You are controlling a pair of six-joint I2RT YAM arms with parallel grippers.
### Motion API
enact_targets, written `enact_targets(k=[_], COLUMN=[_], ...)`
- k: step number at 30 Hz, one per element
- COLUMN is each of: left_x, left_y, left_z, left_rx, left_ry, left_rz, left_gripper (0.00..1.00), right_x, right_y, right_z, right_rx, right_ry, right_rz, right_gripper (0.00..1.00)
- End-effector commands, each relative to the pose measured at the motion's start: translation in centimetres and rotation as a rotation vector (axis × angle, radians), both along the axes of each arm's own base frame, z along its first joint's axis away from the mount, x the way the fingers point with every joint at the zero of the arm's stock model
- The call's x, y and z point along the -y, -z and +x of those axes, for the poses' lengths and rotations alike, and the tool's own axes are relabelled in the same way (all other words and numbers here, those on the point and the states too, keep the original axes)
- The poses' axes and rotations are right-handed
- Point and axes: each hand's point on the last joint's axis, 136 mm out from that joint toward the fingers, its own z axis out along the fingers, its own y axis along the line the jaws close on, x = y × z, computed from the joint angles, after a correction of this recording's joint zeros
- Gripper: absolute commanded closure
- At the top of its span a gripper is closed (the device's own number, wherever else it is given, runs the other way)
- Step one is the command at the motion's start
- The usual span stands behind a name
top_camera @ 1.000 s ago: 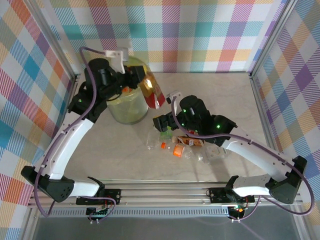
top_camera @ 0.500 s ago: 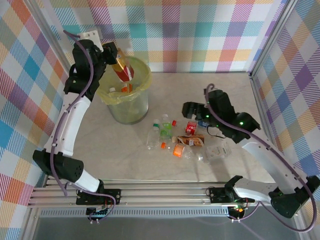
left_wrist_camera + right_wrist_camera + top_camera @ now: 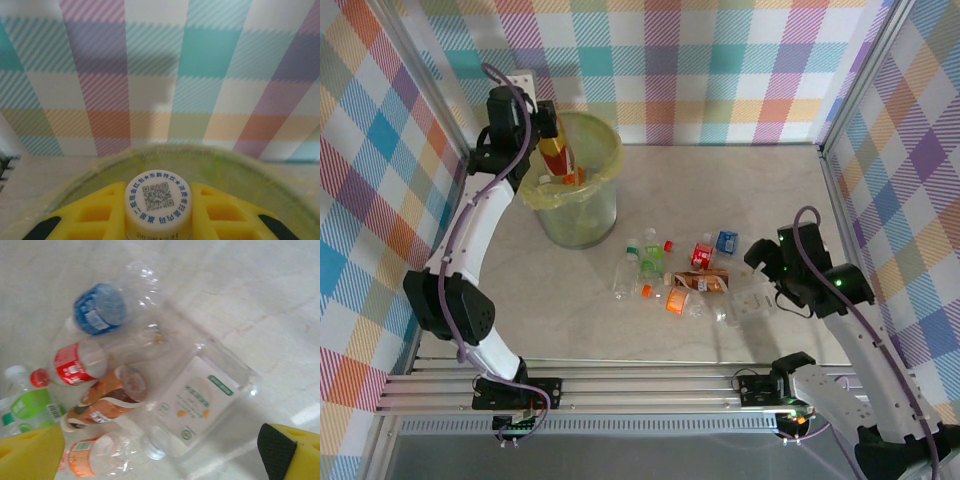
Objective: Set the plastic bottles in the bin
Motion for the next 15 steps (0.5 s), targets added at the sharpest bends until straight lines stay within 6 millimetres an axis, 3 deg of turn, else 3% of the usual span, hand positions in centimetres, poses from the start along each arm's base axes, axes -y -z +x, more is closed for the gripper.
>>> enact_targets(k=[1,5,9,13,15], left_x=[-0.2,0.1,0.2,0.5,0.7], left_y=[1.4,3.6,4.8,5.2,4.8], left_z=[0.1,0.4,0.4,0.3,0.2], left_rx=[-0.086,-0.171,-0.220,-0.246,-0.244], left_ry=[0.030,0.050,0.062,0.084,0.091], left_rz=[0.085,0.118,0.130,0.127,0.118], left_gripper=[0.87,0.79,0.63,0.30,0.19], right_x=[1.2,1.0,0.6,0.8,0.9], right_y=[2.1,4.2,5.8,7.1,7.6], right_z=[-2.3,-2.8,-2.7,-2.8,-2.8], right_rx=[-0.102,-0.126,-0.124,-0.141,-0.146], right_ry=[0.072,0.104,0.129,0.153,0.157], right_rz=[-0.008,0.035,0.075,0.075,0.074], right_gripper=[0.00,0.00,0.00,0.00,0.00])
